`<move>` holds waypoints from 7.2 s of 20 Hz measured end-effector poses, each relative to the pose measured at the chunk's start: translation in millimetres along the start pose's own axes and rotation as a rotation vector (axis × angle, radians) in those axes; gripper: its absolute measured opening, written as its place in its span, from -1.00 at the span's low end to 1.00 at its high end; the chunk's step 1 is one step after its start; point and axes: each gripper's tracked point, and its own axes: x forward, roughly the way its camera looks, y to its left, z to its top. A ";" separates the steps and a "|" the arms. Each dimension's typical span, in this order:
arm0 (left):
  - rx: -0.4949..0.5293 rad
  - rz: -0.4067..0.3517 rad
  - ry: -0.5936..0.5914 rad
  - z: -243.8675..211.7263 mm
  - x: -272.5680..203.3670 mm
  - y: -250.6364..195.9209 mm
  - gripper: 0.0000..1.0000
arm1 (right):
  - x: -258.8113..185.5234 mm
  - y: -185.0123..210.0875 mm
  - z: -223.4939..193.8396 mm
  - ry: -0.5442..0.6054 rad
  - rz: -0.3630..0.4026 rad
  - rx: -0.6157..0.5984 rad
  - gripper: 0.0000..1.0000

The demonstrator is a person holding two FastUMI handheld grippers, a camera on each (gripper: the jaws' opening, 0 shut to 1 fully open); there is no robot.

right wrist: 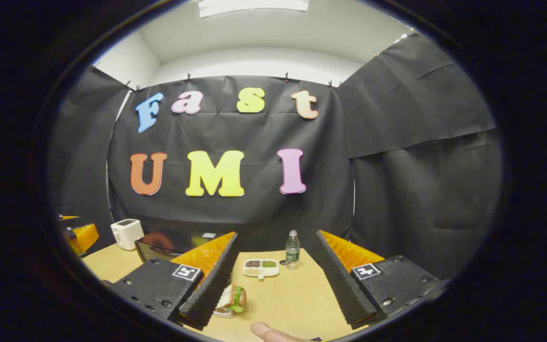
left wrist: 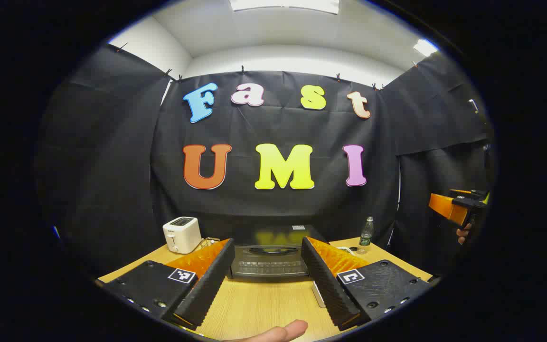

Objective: Open the electric oven with the left hand, put the food in, and close the electric oven.

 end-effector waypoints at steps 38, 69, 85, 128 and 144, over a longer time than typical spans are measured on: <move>0.017 -0.036 0.360 -135.7 252.2 -4.2 0.85 | 11.9 -56.4 -25.0 0.000 -0.025 0.027 0.94; -0.051 -0.049 0.644 -239.0 132.8 -16.1 0.94 | 9.9 -48.6 -50.8 0.018 0.039 0.085 0.94; -0.032 -0.046 0.730 -307.1 100.0 -17.4 0.90 | 21.6 -30.9 -83.3 0.123 0.087 0.071 0.94; 0.045 0.006 -0.002 -8.4 -35.6 31.8 0.70 | 143.7 121.5 -290.2 1.330 0.586 0.387 0.48; 0.005 -0.037 0.009 -21.4 -57.1 26.7 0.86 | 103.0 120.4 -243.3 1.174 0.557 0.500 -0.13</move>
